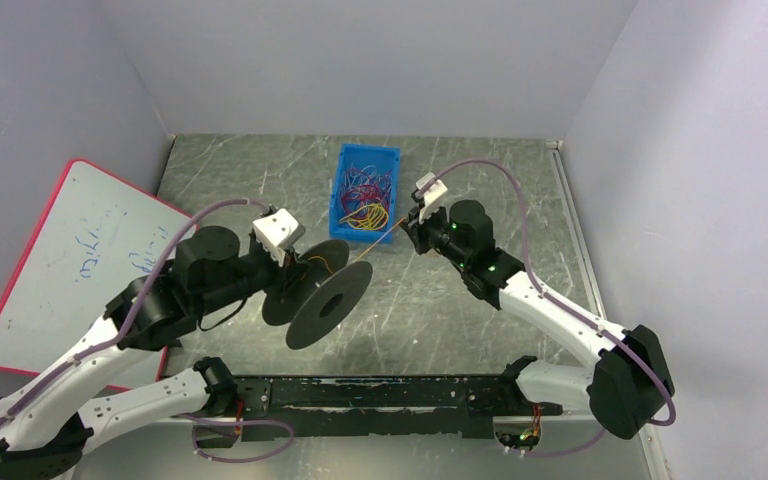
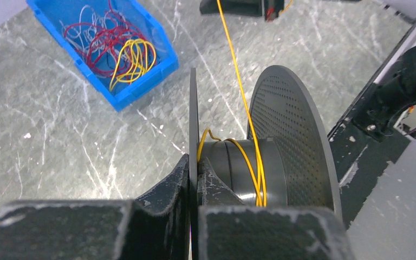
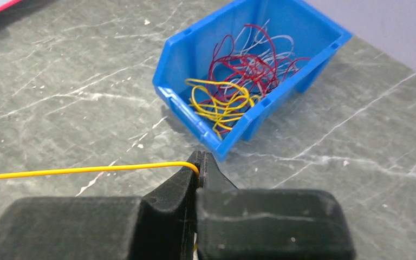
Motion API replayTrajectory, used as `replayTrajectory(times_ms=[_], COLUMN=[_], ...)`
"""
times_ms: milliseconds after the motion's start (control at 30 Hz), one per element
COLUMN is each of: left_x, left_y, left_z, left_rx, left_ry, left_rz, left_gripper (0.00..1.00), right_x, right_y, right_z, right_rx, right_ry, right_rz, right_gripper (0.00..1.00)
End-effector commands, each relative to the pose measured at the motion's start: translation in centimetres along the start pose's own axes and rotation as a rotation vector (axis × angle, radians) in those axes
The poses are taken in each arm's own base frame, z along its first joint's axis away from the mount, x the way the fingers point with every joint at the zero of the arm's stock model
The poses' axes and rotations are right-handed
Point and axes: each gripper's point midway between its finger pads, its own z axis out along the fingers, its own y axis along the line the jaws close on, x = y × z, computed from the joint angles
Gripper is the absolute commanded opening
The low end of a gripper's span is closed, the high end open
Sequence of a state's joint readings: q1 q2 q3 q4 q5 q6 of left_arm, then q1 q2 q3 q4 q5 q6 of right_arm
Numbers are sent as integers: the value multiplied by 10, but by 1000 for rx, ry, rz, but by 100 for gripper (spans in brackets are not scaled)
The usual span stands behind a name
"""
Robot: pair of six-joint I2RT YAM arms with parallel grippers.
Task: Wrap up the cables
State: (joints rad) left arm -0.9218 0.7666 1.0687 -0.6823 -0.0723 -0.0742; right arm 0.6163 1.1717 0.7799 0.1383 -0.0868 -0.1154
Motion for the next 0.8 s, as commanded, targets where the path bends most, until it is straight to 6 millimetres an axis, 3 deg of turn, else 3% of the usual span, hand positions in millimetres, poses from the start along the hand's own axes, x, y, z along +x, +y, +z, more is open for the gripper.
replayTrajectory(times_ms=[0,433,767], left_x=[-28,-86,-119], left_y=[-21,-18,3], left_z=[-29,-42,-28], left_rx=[118,95,-23], left_ry=[-84,-331,-469], left_rz=[-3,-172,-408], left_gripper=[7,7,7], right_x=[-3,43,61], right_y=[-5,45,89], right_z=[-1,-4,-14], right_rx=[21,-194,-305], right_ry=[-71,-43,-72], right_rz=[108,285,402], right_gripper=[0,0,0])
